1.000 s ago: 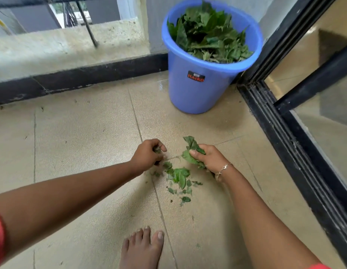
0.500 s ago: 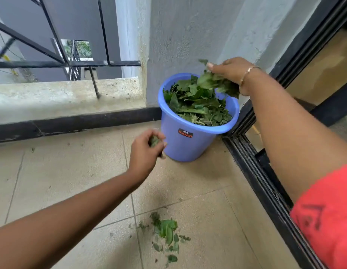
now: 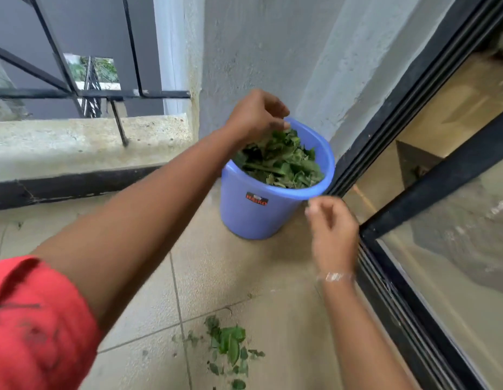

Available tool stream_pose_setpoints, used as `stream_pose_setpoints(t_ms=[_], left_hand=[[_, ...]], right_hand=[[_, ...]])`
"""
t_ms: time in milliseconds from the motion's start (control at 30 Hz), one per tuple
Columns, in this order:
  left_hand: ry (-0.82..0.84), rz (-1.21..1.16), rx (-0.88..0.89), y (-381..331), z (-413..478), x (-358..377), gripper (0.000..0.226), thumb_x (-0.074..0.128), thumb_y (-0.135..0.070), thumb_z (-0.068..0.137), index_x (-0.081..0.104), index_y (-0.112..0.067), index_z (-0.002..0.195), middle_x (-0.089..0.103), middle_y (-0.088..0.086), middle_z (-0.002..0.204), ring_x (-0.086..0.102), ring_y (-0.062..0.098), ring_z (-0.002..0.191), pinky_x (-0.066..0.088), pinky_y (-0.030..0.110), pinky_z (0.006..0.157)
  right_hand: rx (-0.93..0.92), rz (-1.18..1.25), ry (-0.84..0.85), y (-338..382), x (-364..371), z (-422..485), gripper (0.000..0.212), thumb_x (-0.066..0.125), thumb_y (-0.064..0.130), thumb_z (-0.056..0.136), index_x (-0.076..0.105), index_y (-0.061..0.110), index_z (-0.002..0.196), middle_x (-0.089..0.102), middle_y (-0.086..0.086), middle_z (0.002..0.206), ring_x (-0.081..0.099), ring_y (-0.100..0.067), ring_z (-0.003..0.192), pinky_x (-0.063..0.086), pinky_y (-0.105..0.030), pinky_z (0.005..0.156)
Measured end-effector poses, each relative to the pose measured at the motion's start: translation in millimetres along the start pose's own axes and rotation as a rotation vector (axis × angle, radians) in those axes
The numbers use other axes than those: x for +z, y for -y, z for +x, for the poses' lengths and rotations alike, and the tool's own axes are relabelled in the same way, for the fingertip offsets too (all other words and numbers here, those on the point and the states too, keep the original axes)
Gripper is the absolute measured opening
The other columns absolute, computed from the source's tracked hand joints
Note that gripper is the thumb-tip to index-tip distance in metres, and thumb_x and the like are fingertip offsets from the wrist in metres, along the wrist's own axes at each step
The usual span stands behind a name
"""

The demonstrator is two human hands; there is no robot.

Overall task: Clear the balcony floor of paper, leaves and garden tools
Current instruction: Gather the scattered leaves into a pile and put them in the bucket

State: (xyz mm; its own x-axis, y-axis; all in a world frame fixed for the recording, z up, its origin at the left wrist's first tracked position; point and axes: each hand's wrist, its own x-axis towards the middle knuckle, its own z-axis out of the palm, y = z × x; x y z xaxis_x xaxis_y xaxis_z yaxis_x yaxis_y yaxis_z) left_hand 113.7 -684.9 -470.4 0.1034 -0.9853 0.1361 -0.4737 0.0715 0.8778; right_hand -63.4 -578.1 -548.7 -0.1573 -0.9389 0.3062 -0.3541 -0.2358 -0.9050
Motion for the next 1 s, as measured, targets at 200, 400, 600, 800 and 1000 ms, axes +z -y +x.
stream_pose_setpoints(t_ms=[200,400,600,800,1000], left_hand=[[-0.291,0.058,0.334,42.6,-113.6,5.1,0.018,0.059,-0.019,0.085,0.066,-0.005,0.095,0.063,-0.005,0.09,0.057,0.004,0.084,0.042,0.016,0.078],[-0.072,0.242,-0.016,149.6,-228.7,13.0,0.016,0.058,-0.027,0.089,0.063,-0.015,0.099,0.059,-0.006,0.092,0.047,0.005,0.091,0.043,0.033,0.083],[0.008,0.331,-0.266,188.1,-264.3,-9.5,0.017,0.06,-0.024,0.09,0.061,-0.016,0.105,0.059,-0.001,0.099,0.051,0.018,0.101,0.045,0.037,0.086],[-0.04,0.157,-0.489,199.0,-268.8,-12.7,0.011,0.058,-0.024,0.091,0.061,-0.013,0.095,0.061,-0.001,0.091,0.055,0.015,0.088,0.043,0.03,0.077],[-0.058,-0.309,-0.887,195.9,-272.3,-3.5,0.024,0.047,-0.028,0.098,0.058,-0.007,0.094,0.053,0.003,0.075,0.051,0.015,0.067,0.045,0.028,0.064]], right_hand=[[0.096,-0.734,0.443,-111.5,-12.5,-209.4,0.095,0.041,0.066,0.071,0.02,0.013,0.146,0.022,-0.017,0.149,0.023,-0.027,0.136,0.037,-0.042,0.103],[0.005,-0.971,0.728,-146.8,8.5,-232.0,0.118,0.016,0.09,0.066,-0.006,0.008,0.148,-0.008,-0.025,0.153,-0.001,-0.037,0.142,0.007,-0.048,0.113],[-0.221,-0.878,1.009,-149.4,50.7,-180.7,0.107,0.001,0.092,0.058,-0.04,0.029,0.133,-0.034,-0.009,0.147,-0.028,-0.024,0.139,-0.022,-0.04,0.11],[-0.838,-0.683,1.256,-136.2,82.5,-187.6,0.065,0.035,0.063,0.084,0.037,0.026,0.137,0.025,-0.012,0.151,0.02,-0.028,0.141,0.011,-0.045,0.116],[-0.968,-0.658,1.042,-142.0,83.5,-179.4,0.037,0.039,0.045,0.088,0.062,0.018,0.076,0.06,0.001,0.076,0.056,-0.015,0.064,0.046,-0.024,0.052]])
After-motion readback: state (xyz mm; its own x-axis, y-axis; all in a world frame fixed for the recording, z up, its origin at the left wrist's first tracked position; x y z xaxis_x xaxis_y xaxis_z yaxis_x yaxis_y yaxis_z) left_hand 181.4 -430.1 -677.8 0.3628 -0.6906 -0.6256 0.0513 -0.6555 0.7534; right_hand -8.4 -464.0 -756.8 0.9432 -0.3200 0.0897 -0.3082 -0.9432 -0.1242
